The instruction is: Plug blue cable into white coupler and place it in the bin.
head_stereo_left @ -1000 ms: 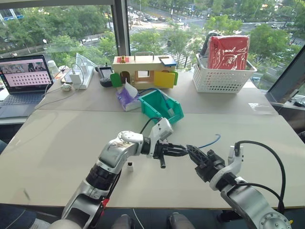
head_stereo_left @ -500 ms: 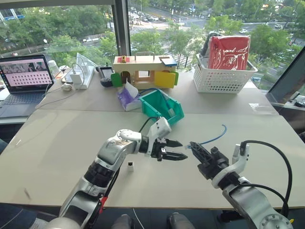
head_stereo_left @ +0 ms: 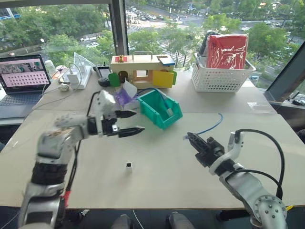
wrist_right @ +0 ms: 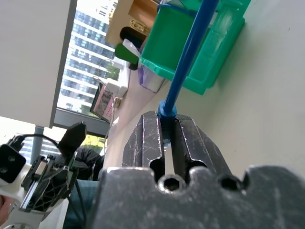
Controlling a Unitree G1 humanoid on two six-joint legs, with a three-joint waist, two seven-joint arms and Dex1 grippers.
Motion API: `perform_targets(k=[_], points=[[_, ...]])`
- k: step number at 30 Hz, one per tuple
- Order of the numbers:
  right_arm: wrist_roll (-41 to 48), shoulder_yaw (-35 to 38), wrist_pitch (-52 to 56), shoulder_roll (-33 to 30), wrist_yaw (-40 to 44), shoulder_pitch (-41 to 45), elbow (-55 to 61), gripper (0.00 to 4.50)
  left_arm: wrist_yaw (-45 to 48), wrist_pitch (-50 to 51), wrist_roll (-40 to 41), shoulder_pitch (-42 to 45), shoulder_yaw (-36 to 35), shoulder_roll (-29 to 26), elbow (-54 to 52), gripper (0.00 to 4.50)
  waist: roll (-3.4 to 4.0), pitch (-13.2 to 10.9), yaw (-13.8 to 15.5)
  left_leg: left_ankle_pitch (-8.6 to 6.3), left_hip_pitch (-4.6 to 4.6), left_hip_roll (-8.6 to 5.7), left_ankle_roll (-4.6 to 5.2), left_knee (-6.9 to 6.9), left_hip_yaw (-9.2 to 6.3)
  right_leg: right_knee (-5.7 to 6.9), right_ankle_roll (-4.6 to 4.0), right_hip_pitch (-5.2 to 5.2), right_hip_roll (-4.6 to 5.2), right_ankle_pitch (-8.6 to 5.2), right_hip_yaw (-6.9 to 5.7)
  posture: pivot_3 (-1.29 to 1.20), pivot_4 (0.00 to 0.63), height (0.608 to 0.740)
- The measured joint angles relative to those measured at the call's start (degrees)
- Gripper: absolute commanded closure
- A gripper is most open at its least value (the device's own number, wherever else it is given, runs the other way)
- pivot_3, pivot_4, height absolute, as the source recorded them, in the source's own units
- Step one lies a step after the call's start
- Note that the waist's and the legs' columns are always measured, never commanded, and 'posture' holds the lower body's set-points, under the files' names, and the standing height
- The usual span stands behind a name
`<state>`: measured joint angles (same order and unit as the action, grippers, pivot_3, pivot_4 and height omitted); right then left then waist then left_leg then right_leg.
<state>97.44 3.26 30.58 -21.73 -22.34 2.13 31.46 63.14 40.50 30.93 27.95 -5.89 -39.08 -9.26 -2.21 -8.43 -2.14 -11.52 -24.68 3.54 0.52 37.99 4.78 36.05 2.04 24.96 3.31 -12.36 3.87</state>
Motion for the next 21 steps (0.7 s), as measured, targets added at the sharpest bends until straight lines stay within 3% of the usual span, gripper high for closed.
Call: perform_targets(k=[11, 15, 21], points=[[0.0, -1.5, 3.6, 0.3, 2.8, 2.4, -3.6, 4.5, -4.0, -12.5, -4.2, -18.5, 0.2, 1.3, -5.4, 0.08, -0.07, 0.0, 0.8, 0.01, 0.01, 0.01, 0.0, 0.0, 0.21, -0.02, -0.04, -0.01, 0.03, -0.02, -0.02, 0.0, 0.15, 0.737], [-0.5, -1.8, 3.8, 1.0, 2.9, 2.2, -3.5, 4.5, -10.9, -12.7, -5.2, -23.0, 0.4, 5.6, -8.3, 0.08, -0.1, 0.0, 0.9, 0.01, 0.0, 0.01, 0.0, 0.0, 0.19, -0.04, 0.0, -0.03, 0.05, 0.0, 0.0, 0.0, 0.15, 0.737], [-1.2, -1.7, 3.7, 2.4, 2.8, -0.2, -2.9, 4.5, -18.6, -11.0, 0.7, -33.7, -5.2, 10.6, -18.2, 0.08, -0.09, 0.0, 0.7, 0.01, 0.04, 0.17, 0.0, 0.0, 0.15, 0.01, -0.03, 0.0, 0.01, -0.01, 0.0, 0.0, 0.15, 0.737]])
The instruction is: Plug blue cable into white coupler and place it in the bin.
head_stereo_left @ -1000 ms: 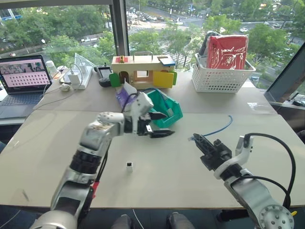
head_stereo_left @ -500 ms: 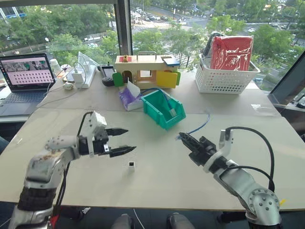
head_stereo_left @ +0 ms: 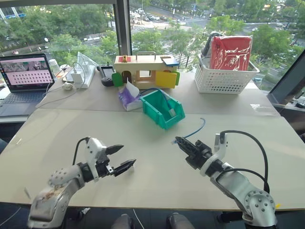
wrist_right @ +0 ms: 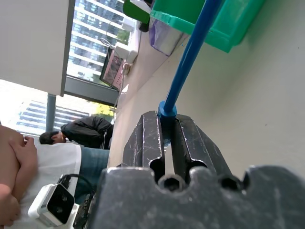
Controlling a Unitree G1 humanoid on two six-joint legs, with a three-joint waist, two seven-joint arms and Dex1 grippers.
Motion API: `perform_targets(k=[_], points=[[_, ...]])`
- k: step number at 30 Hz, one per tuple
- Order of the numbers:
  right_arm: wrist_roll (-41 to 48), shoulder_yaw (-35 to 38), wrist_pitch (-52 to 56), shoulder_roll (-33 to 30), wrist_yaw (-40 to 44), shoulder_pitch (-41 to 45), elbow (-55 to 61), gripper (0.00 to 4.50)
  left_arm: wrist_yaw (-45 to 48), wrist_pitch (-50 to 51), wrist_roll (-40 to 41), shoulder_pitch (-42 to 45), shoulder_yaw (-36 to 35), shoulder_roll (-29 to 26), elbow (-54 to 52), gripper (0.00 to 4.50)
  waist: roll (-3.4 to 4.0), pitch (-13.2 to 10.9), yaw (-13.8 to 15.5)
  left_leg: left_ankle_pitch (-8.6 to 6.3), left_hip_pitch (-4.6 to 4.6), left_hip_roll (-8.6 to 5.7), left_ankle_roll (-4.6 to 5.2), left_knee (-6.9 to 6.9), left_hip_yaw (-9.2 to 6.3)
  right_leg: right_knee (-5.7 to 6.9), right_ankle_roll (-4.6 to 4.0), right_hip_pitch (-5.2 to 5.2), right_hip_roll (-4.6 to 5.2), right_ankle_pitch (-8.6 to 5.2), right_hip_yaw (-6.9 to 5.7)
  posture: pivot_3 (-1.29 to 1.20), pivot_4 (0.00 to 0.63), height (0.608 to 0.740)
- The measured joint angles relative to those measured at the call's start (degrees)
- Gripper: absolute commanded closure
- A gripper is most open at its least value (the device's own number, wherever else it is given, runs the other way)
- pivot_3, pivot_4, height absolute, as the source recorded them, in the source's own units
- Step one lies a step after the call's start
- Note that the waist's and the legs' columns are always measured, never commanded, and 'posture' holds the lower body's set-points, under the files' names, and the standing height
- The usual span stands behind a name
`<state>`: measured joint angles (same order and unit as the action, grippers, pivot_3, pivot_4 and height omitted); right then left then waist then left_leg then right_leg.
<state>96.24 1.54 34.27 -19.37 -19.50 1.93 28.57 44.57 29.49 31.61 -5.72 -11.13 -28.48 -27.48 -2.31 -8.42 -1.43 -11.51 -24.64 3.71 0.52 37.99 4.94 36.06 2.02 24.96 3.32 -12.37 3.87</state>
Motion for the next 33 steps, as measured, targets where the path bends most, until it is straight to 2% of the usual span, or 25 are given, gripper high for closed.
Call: perform_targets(k=[3, 8, 14, 18, 31, 33], points=[[-0.5, -0.2, 0.0, 0.6, -0.1, 0.0, 0.0, 4.5, -3.2, 1.1, 2.4, -2.8, -0.4, 2.5, -3.8, 0.08, 0.0, 0.0, 0.2, 0.03, 0.02, -0.04, 0.0, 0.0, 0.06, 0.0, -0.07, -0.04, 0.0, -0.03, -0.01, 0.0, 0.15, 0.737], [-1.5, -0.6, 0.2, 0.7, 0.3, 0.7, 0.0, 4.5, -11.7, 1.0, -0.2, -6.3, 2.9, 6.9, -8.2, 0.08, -0.01, 0.0, 0.3, 0.03, 0.27, -0.13, 0.0, 0.0, 0.09, -0.03, -0.34, -0.27, 0.02, -0.19, 0.03, 0.0, 0.15, 0.737], [-1.7, -0.7, 0.3, 0.6, 0.3, 0.8, 0.0, 4.5, -20.7, 2.1, -4.9, -7.9, 7.9, 9.4, -10.7, 0.08, -0.02, 0.0, 0.3, 0.03, 0.3, -0.11, 0.0, 0.0, 0.07, -0.03, -0.34, -0.3, 0.0, -0.19, 0.03, 0.0, 0.15, 0.737], [-1.7, -0.8, 0.8, 0.3, 0.2, 0.6, 0.4, 4.5, -27.3, 6.1, -6.8, -8.3, 10.2, 11.6, -12.8, 0.08, -0.02, 0.0, 0.3, 0.03, 0.3, -0.12, -0.01, 0.0, 0.03, -0.05, -0.33, -0.31, 0.01, -0.2, 0.03, 0.0, 0.15, 0.737], [-3.0, -3.3, 0.8, 2.9, -1.9, -1.9, 3.0, 4.5, -34.9, 18.4, -8.0, -8.3, 12.6, 10.1, -17.2, 0.08, -0.02, 0.0, 0.2, 0.02, 0.29, -0.04, -0.01, -0.02, -0.11, -0.07, -0.01, -0.26, 0.03, -0.42, 0.04, 0.0, 0.15, 0.737], [-3.3, -3.3, 0.8, 3.0, -1.9, -1.3, 3.0, 4.5, -34.9, 19.3, -8.0, -8.3, 12.9, 9.9, -17.1, 0.6, -0.02, 0.0, 0.2, 0.02, 0.29, -0.02, -0.02, -0.02, -0.1, -0.08, -0.01, -0.24, 0.03, -0.42, 0.05, 0.0, 0.15, 0.737]])
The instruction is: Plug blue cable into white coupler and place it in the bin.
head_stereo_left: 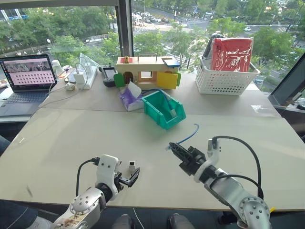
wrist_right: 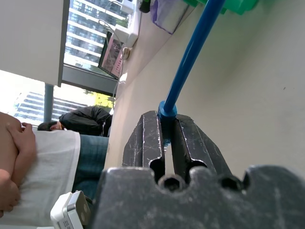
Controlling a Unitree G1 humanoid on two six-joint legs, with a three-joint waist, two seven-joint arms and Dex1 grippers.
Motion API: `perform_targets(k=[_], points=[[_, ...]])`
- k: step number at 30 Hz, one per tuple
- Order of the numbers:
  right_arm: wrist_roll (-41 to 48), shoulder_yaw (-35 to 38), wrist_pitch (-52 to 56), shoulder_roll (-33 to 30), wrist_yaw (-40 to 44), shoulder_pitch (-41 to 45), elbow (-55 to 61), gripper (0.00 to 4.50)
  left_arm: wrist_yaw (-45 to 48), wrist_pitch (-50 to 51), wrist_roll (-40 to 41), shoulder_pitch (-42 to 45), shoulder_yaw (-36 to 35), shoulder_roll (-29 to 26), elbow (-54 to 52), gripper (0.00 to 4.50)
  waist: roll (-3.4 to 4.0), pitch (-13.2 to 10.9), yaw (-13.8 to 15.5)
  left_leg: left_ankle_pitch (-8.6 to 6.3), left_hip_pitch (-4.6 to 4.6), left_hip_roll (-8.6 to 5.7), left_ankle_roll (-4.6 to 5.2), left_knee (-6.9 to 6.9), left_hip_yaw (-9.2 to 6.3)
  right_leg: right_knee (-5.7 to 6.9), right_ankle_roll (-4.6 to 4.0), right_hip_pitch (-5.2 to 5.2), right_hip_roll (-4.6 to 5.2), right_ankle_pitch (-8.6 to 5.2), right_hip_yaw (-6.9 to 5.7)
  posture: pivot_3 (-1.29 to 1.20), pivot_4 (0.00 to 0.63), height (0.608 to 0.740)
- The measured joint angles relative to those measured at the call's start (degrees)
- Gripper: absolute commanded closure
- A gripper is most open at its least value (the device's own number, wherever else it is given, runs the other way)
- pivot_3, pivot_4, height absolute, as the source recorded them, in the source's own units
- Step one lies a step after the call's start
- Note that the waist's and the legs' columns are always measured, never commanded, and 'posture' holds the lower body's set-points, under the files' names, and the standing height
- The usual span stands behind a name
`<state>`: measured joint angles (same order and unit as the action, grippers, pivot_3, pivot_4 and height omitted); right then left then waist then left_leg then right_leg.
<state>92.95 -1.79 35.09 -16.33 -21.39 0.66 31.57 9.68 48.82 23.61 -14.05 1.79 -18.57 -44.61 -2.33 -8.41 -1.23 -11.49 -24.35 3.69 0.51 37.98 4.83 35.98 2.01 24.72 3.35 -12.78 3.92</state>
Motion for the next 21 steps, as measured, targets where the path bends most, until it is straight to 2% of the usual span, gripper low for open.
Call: perform_targets(k=[1, 6, 7, 8, 10, 16, 21], points=[[0.0, 0.0, 0.0, 0.0, 0.0, 0.4, 0.0, 4.5, 0.0, 0.1, 0.0, 0.1, 0.1, -0.1, 0.1, 0.72, 0.0, 0.0, 0.0, 0.0, 0.0, 0.0, 0.0, 0.0, 0.0, 0.0, 0.0, 0.01, 0.0, 0.0, 0.0, 0.0, 0.15, 0.737], [-0.6, 0.0, 0.0, 0.7, 0.1, 1.1, -0.2, 4.5, 1.4, -3.0, -1.6, 3.2, 1.7, 0.2, 4.9, 2.44, 0.0, 0.0, 0.2, 0.0, -0.02, -0.01, 0.0, -0.02, 0.03, 0.0, -0.04, 0.04, -0.02, -0.01, -0.01, 0.0, 0.15, 0.737], [-0.6, 0.0, 0.0, 0.8, 0.1, 1.2, -0.3, 4.5, 1.5, -3.5, -1.8, 3.5, 2.1, 0.5, 5.7, 2.67, 0.0, 0.0, 0.2, 0.0, -0.02, 0.0, 0.0, -0.02, 0.02, -0.01, -0.06, 0.06, 0.0, 0.0, 0.01, 0.0, 0.15, 0.737], [-0.7, 0.0, 0.0, 0.9, 0.1, 1.3, -0.3, 4.5, 1.6, -4.0, -2.0, 3.8, 2.6, 0.8, 6.5, 3.12, 0.0, 0.0, 0.2, 0.0, -0.05, 0.0, 0.0, -0.02, 0.02, -0.03, -0.08, 0.06, 0.02, 0.01, 0.01, 0.0, 0.15, 0.737], [-0.8, 0.1, 0.0, 0.9, 0.2, 1.4, -0.7, 4.5, 1.8, -4.7, -2.3, 5.1, 3.0, 1.1, 7.4, 3.65, 0.0, 0.0, 0.1, 0.0, -0.07, 0.0, 0.0, -0.02, 0.03, -0.03, -0.11, 0.07, 0.02, 0.04, 0.01, 0.0, 0.15, 0.737], [-1.1, 0.5, 0.0, 0.7, 1.4, 2.7, -1.2, 4.5, 3.3, -5.3, -3.3, 6.9, 3.2, 0.3, 8.4, 3.65, 0.0, 0.0, 0.0, 0.0, -0.07, -0.04, 0.0, -0.04, 0.03, -0.02, -0.13, 0.1, -0.01, 0.05, 0.02, 0.0, 0.15, 0.737], [-2.1, 0.4, 0.0, 1.2, 2.0, 2.7, -1.9, 4.5, 11.3, -10.2, -3.3, 10.7, 2.5, -6.7, 11.6, 3.65, 0.0, 0.0, 0.1, 0.0, -0.08, -0.04, 0.0, -0.06, 0.08, -0.01, -0.26, 0.16, 0.0, 0.12, 0.02, 0.0, 0.15, 0.737]])
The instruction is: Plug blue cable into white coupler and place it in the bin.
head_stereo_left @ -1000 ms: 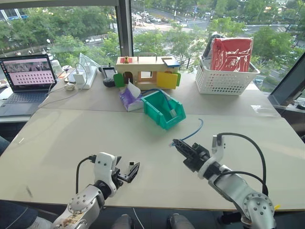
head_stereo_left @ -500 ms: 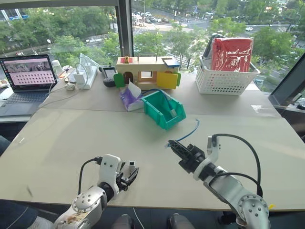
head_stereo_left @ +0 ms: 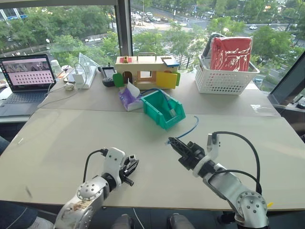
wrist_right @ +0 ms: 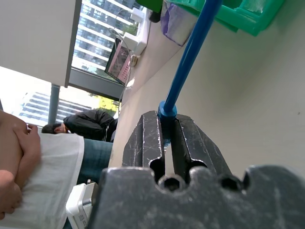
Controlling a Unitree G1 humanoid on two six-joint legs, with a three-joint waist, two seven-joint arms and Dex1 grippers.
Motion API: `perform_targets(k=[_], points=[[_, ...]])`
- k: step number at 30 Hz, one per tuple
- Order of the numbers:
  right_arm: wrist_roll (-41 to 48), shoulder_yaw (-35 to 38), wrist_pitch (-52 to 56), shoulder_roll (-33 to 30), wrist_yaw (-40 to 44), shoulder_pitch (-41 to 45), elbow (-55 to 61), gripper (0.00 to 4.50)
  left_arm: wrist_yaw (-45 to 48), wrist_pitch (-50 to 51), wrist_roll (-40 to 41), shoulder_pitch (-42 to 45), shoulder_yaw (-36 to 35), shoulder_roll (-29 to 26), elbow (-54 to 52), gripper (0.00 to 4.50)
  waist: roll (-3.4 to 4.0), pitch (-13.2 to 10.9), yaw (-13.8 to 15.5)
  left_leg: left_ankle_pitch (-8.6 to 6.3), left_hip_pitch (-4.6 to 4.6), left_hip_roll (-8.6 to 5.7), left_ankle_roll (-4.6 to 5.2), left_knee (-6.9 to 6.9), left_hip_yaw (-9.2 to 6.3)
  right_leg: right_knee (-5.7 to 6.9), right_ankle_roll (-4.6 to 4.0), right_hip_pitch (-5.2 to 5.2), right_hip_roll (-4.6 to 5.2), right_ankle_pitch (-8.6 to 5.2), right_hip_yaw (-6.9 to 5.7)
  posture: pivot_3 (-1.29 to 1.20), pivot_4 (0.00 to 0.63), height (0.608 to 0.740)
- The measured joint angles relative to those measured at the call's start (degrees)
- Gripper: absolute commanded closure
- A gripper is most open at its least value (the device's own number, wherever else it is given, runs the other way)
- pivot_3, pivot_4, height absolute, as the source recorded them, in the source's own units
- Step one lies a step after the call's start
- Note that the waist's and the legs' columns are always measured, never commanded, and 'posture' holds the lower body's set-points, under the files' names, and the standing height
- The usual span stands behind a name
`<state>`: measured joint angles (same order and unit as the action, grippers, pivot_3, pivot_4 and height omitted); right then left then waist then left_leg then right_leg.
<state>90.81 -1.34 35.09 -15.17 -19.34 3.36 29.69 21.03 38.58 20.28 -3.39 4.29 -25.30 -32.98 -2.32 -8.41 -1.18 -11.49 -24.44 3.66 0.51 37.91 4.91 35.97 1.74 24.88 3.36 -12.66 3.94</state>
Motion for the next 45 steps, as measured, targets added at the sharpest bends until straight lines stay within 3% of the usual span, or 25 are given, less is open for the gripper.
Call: perform_targets(k=[4, 8, 11, 17, 29, 37, 43, 45], points=[[-1.8, -0.1, -0.2, 1.8, 0.3, 0.5, -0.3, 4.5, 12.2, -11.8, -2.4, 7.5, 1.5, -7.0, 8.7, 3.65, 0.0, 0.0, 0.2, 0.0, -0.08, -0.04, 0.0, -0.01, 0.12, -0.03, -0.17, 0.08, 0.02, 0.1, -0.01, 0.0, 0.15, 0.737], [-4.2, 0.0, -1.1, 3.7, 0.6, 0.5, -0.5, 4.5, 26.0, -28.6, -6.1, 15.7, 5.6, -9.4, 24.6, 3.65, 0.0, 0.0, 0.2, 0.0, -0.28, -0.07, 0.0, -0.03, 0.29, -0.09, -0.18, 0.19, 0.02, 0.11, -0.03, 0.0, 0.15, 0.737], [-6.0, 0.3, -2.1, 5.1, 0.8, 0.1, -0.3, 4.5, 34.9, -41.0, -8.4, 23.6, 7.6, -8.6, 41.2, 3.65, 0.0, 0.0, 0.3, 0.01, -0.36, -0.07, 0.02, -0.04, 0.3, -0.1, -0.16, 0.21, -0.01, 0.12, -0.07, 0.0, 0.15, 0.737], [-8.9, 1.1, -3.4, 7.1, 1.6, -0.6, 0.0, 4.5, 44.5, -53.3, -9.4, 35.1, 8.1, -1.4, 64.8, 3.65, -0.04, 0.0, 0.3, 0.02, -0.5, -0.15, 0.03, -0.03, 0.24, -0.13, 0.29, 0.22, 0.0, 0.34, -0.13, 0.0, 0.15, 0.737], [-12.9, 2.2, -4.7, 9.4, 1.8, -1.2, 0.8, 4.5, 56.5, -61.0, -11.1, 49.3, 8.0, 9.9, 87.8, 3.65, -0.07, 0.0, 0.2, 0.03, -0.58, -0.25, 0.06, 0.02, 0.03, -0.09, 0.34, 0.19, -0.03, 0.35, -0.21, 0.0, 0.15, 0.737], [-14.2, 4.2, -5.2, 9.5, 1.8, -1.8, 2.1, 4.5, 53.9, -66.1, -16.3, 54.1, 7.9, 11.7, 98.5, 3.65, -0.07, 0.0, 0.0, 0.03, -0.6, -0.24, 0.06, 0.02, -0.04, -0.06, 0.36, 0.2, -0.03, 0.34, -0.23, 0.0, 0.15, 0.737], [-14.3, 4.4, -5.3, 9.6, 1.7, -1.9, 2.6, 4.5, 53.5, -67.2, -18.0, 54.9, 6.7, 12.5, 100.4, 3.65, -0.08, 0.0, 0.1, 0.04, -0.59, -0.25, 0.06, 0.04, -0.04, -0.05, 0.36, 0.18, -0.02, 0.34, -0.24, 0.0, 0.15, 0.737], [-14.3, 4.5, -5.3, 9.6, 1.7, -1.9, 2.7, 4.5, 53.7, -67.2, -18.1, 54.9, 6.2, 12.7, 100.6, 2.61, -0.08, 0.0, 0.1, 0.04, -0.59, -0.25, 0.06, 0.05, -0.04, -0.04, 0.36, 0.18, -0.03, 0.34, -0.24, 0.0, 0.15, 0.737]])
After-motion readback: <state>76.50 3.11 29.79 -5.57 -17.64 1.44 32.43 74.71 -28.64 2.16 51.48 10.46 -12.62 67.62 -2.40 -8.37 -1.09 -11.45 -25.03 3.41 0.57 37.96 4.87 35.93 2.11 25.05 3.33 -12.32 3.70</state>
